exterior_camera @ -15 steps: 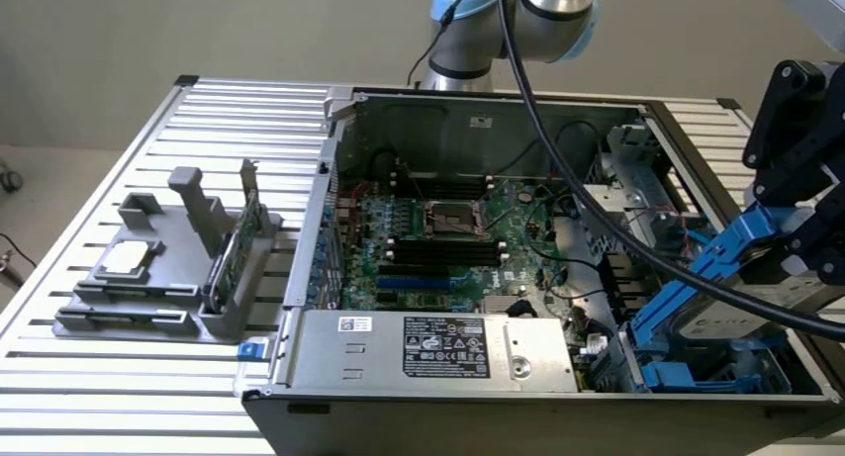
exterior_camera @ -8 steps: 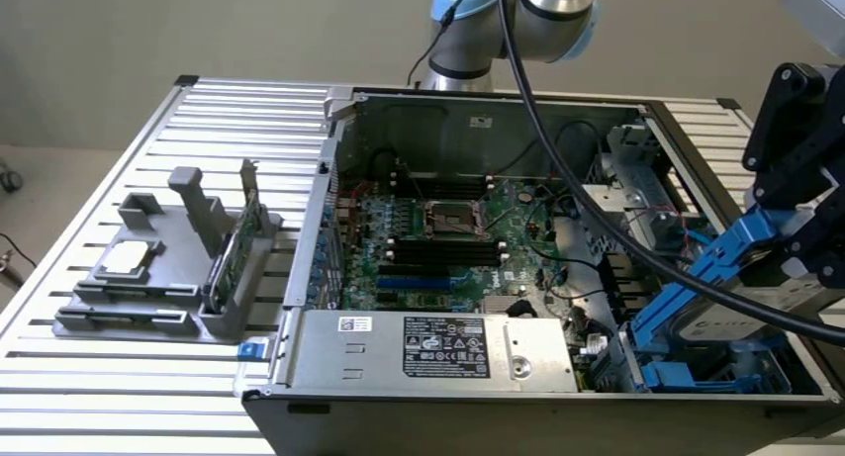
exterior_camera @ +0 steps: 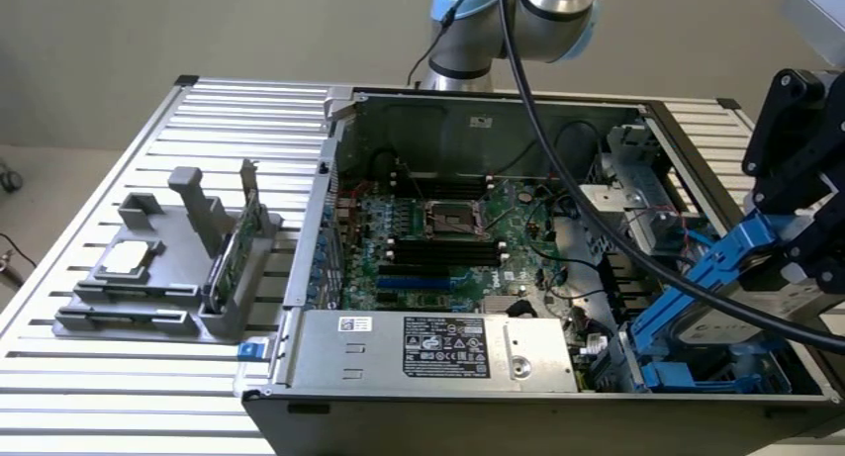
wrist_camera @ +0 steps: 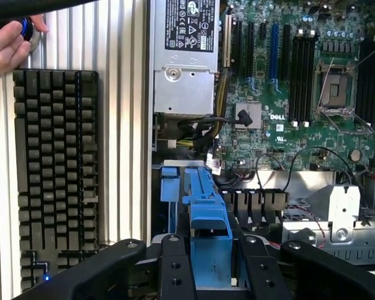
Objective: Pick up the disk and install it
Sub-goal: 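Insert the disk into the insertion slot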
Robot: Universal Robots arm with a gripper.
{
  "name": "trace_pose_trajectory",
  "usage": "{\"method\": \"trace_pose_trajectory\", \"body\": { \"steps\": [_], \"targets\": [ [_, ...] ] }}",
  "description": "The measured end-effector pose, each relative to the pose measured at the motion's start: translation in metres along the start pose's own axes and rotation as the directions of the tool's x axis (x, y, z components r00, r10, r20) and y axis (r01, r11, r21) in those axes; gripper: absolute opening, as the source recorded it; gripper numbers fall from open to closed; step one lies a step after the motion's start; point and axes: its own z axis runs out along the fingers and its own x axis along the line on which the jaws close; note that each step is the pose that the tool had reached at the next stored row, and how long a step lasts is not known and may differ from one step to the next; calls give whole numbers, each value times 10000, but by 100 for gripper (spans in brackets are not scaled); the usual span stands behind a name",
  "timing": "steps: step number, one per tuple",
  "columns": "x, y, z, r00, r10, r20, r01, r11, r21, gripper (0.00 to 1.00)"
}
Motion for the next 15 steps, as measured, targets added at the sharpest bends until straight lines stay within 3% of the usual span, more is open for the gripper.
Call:
{"method": "trace_pose_trajectory", "body": {
  "steps": [15],
  "targets": [
    [13,-15,87,10000,-12,12,12,10000,-1,33]
  ]
}}
